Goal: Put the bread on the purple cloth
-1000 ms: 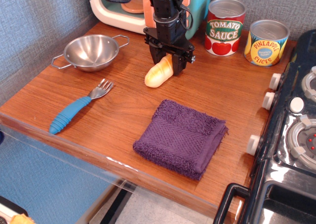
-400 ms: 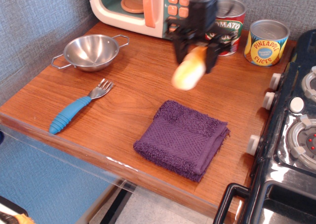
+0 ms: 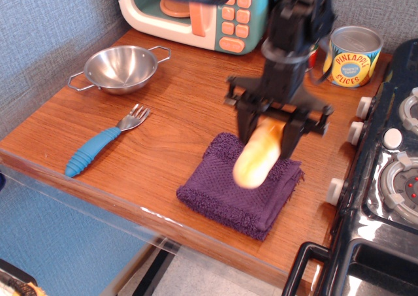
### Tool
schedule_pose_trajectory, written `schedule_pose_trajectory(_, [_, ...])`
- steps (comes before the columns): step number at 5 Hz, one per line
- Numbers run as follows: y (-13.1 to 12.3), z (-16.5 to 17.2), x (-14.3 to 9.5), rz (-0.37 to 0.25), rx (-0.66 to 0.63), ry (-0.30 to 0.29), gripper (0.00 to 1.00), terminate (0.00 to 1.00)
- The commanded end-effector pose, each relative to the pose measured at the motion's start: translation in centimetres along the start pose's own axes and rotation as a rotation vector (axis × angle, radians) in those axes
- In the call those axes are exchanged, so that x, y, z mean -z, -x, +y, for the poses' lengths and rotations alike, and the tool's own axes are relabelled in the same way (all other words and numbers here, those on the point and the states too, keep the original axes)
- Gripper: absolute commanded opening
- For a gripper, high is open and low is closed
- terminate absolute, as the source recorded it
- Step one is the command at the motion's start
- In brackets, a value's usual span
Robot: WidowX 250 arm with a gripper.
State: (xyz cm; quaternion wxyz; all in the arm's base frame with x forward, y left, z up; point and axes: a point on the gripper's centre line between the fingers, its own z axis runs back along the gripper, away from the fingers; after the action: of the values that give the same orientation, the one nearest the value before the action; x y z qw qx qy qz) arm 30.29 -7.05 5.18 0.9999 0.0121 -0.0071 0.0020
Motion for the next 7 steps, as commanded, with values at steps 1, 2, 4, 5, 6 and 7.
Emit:
schedule_pose_trajectory(1, [0.9,1.8,0.7,-0.123,-0.025,0.0,0.0,0.0])
schedule_pose_trajectory(2, [0.7,1.6,1.1,-0.151,0.048,0.008,0.0,0.0])
schedule_pose_trajectory(4, [0.5,1.3,-0.1,-0.145,0.074,0.003,1.0,0.0])
schedule_pose_trajectory(5, [-0.1,1.7,-3.6,-0.172,0.044,0.035,1.0,0.0])
schedule_pose_trajectory(6, [-1.9,3.8,-7.2,-0.189,0.013,0.068,1.0,0.0])
schedule_pose_trajectory(7, [-3.8,6.3,-7.4,-0.165,-0.031,0.063,1.0,0.0])
